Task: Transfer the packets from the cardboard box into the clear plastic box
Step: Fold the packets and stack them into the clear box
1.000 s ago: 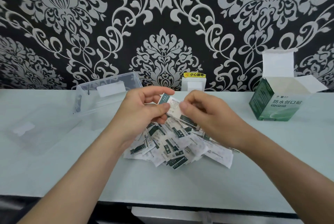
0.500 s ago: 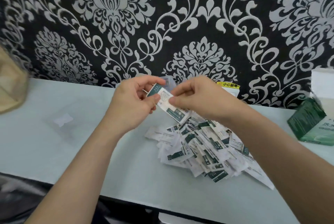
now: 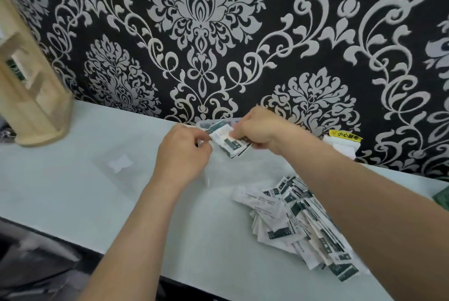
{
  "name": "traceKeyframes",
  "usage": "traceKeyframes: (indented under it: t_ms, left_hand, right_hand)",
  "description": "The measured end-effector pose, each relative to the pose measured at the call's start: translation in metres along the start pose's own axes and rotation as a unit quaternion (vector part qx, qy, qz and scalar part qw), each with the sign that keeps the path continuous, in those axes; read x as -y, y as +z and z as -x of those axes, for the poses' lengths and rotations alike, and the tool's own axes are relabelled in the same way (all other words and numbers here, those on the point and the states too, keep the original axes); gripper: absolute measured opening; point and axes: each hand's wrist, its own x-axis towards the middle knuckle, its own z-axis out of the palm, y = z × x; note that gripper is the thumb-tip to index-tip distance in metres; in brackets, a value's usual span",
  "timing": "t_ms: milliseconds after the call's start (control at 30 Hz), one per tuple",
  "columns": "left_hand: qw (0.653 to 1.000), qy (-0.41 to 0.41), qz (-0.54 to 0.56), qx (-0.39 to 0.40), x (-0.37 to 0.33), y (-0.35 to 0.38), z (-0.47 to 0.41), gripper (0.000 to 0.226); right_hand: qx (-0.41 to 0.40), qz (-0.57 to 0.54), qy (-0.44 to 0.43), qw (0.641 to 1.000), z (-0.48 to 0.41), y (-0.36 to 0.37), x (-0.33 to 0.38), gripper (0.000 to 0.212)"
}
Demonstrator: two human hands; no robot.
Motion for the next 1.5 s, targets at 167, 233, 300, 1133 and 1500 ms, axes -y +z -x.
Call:
traceKeyframes:
  t_ms: [167, 233, 300, 1133, 1500]
  left_hand:
    - [1.0, 0.002, -0.009, 0.001, -0.001, 0.001, 0.001, 0.025]
    - [1.0, 0.002, -0.002, -0.005, -0.001, 0.002, 0.001, 0.025]
    - [1.0, 0.003, -0.007, -0.012, -0.002, 0.003, 0.002, 0.025]
    - [0.973, 0.1, 0.208, 0.008, -0.04, 0.001, -0.043, 0.034]
    - [0.965, 0.032, 0.249, -0.074, -0.053, 0.006, -0.045, 0.04]
  right_hand:
    - [0.098, -0.111, 0.08, 0.986, -0.014, 0.015, -0.005, 0.005]
    - [0.143, -0.163, 0.088, 0.972, -0.015, 0.013, -0.006, 0.006]
    - [0.17, -0.196, 0.094, 0.961, -0.014, 0.011, -0.005, 0.005]
    - [0.294, -0.337, -0.014, 0.894, -0.005, -0.021, -0.011, 0.022]
    - [0.342, -0.351, -0.045, 0.87, -0.008, -0.03, -0.012, 0.031]
